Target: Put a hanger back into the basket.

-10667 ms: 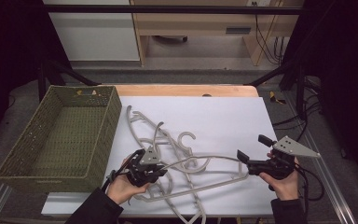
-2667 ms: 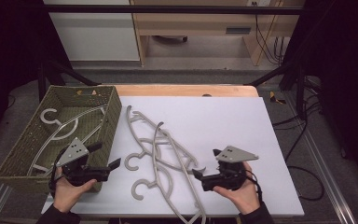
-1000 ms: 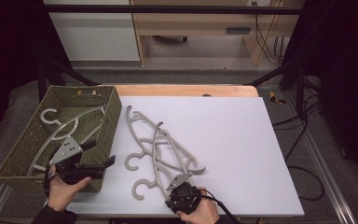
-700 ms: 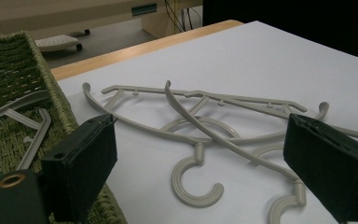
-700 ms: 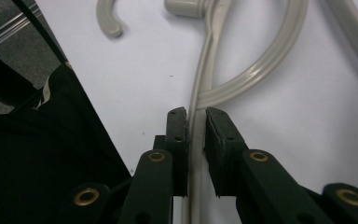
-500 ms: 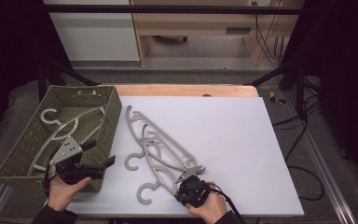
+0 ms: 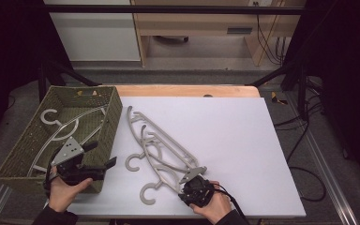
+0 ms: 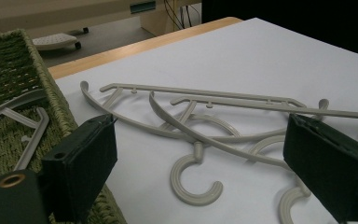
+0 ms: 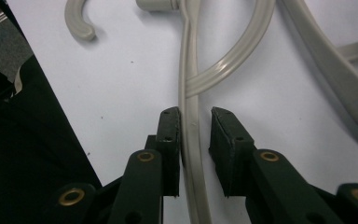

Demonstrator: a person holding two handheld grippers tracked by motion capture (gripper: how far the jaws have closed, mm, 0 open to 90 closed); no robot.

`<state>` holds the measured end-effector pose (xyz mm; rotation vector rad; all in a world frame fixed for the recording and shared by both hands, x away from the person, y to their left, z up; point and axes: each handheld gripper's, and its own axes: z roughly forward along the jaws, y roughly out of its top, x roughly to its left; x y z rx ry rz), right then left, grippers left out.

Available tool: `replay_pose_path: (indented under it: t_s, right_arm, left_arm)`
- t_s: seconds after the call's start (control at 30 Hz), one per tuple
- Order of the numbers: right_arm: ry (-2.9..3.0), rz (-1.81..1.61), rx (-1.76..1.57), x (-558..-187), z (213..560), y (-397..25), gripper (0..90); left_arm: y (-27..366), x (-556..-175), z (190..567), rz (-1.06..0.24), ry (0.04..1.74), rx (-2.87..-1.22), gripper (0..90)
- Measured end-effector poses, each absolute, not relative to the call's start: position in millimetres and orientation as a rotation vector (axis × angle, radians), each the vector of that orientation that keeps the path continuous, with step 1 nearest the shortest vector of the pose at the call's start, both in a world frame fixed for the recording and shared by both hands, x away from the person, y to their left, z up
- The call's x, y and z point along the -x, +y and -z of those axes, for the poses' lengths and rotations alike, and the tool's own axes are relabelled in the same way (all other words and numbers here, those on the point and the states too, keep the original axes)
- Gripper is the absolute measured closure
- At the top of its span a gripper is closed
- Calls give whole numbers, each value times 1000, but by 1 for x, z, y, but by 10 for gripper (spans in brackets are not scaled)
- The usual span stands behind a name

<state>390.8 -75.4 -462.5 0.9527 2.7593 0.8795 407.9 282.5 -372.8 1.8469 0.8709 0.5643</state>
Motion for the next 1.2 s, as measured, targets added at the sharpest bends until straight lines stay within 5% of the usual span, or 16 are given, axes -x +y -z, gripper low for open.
replay_pose_path:
  t_s: [0.47,1.2]
  right_arm:
    - [2780,-816,-881,-391,461,-71,818]
    - [2849,-1170,-851,-413,422,-119,823]
  left_arm:
    - [280,-408,374,-558,866,-1857,92]
    - [273,-404,371,-561,800,-1893,96]
